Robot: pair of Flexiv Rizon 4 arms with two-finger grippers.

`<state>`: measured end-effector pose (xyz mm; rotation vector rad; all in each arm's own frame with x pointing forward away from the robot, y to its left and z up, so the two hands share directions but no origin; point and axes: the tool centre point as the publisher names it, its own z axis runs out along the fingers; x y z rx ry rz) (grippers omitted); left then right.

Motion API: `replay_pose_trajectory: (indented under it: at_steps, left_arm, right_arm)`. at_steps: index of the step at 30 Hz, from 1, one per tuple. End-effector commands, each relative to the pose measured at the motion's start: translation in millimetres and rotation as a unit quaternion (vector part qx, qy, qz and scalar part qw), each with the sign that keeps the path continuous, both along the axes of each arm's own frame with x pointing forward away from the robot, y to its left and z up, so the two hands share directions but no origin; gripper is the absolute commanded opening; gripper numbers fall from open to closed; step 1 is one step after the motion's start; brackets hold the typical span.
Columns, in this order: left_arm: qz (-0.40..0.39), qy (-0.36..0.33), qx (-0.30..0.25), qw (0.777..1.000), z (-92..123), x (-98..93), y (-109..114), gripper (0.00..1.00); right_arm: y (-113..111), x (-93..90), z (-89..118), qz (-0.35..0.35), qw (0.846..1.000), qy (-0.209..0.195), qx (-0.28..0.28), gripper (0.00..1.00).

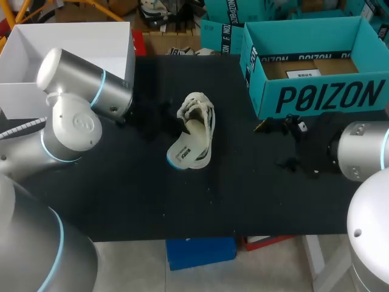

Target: Take the shoe out of the shoebox, open the shoe tongue, remove and reinsert the insole, then place the shoe into the shoebox

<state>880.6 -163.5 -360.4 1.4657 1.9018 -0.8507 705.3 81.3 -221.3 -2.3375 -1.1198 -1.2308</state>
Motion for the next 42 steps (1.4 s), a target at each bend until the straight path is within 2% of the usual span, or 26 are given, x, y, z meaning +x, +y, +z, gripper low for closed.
replay_pose_trajectory:
  at_steps: [1, 11, 23, 42]
  left_arm:
    - [0.005, -0.011, 0.021, 1.000, -2, 4.2, -6, 0.00]
    - [-0.004, -0.045, 0.059, 0.997, -6, 14.8, -11, 0.00]
    - [-0.001, -0.048, 0.090, 0.995, -15, 22.3, -10, 0.00]
    - [0.014, -0.059, 0.115, 0.992, -25, 38.6, -5, 0.00]
  right_arm:
    - [3, -6.4, -6, -0.065, 0.997, -0.039, -0.018, 1.00]
    - [3, -6.4, -6, -0.065, 0.997, -0.039, -0.018, 1.00]
    - [3, -6.4, -6, -0.065, 0.997, -0.039, -0.018, 1.00]
    - [3, -6.4, -6, -0.065, 0.997, -0.039, -0.018, 1.00]
